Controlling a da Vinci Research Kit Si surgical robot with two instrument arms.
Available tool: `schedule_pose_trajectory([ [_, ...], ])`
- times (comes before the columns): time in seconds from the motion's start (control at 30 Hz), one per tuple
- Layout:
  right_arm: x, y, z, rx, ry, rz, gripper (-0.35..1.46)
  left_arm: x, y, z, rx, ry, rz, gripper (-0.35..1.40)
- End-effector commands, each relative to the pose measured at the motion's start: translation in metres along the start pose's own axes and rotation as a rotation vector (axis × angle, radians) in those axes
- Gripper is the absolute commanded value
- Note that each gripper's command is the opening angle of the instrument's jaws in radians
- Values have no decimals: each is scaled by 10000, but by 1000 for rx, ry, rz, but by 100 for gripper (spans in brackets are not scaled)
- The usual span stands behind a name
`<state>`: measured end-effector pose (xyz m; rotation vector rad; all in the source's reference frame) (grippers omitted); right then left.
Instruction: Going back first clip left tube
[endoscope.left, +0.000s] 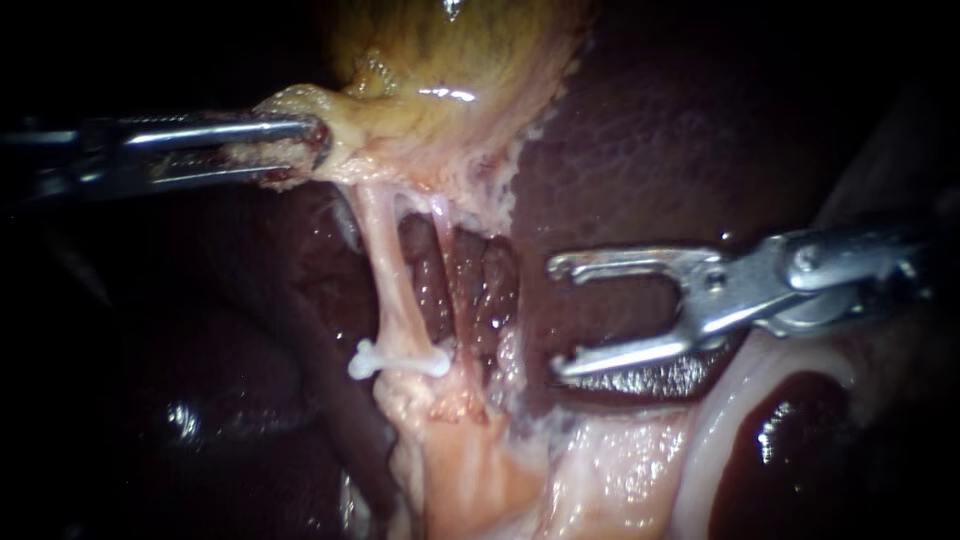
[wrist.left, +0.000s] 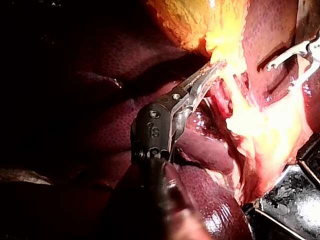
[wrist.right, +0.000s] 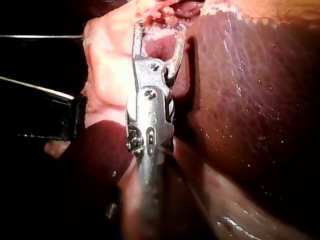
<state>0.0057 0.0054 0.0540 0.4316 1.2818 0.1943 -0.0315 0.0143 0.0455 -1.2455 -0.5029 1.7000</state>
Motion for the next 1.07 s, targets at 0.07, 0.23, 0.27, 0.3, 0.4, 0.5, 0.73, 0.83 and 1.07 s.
schedule_pose_trajectory([
  [0.07,-2,2,-9,-6,-2,-1,50,0,0,2,1,0,0,-35],
  [0.23,-5,3,-20,-7,-2,1,50,-1,-3,12,4,2,1,-35],
  [0.27,-6,3,-21,-7,-2,1,50,-3,-4,16,8,4,2,-35],
  [0.3,-6,3,-21,-7,-2,1,50,-5,-5,20,10,5,2,-35],
  [0.4,-5,2,-21,-6,-2,1,50,-10,-9,34,6,9,6,-35],
  [0.5,-5,2,-21,-6,-2,1,50,-17,-13,50,3,3,10,-35],
  [0.73,-5,2,-22,-6,-2,1,50,-25,-16,70,-3,-11,10,-35],
  [0.83,-5,2,-22,-6,-2,1,50,-24,-17,69,-4,-12,10,-35],
  [1.07,-5,2,-22,-6,-2,1,50,-24,-19,69,-5,-12,11,-35],
])
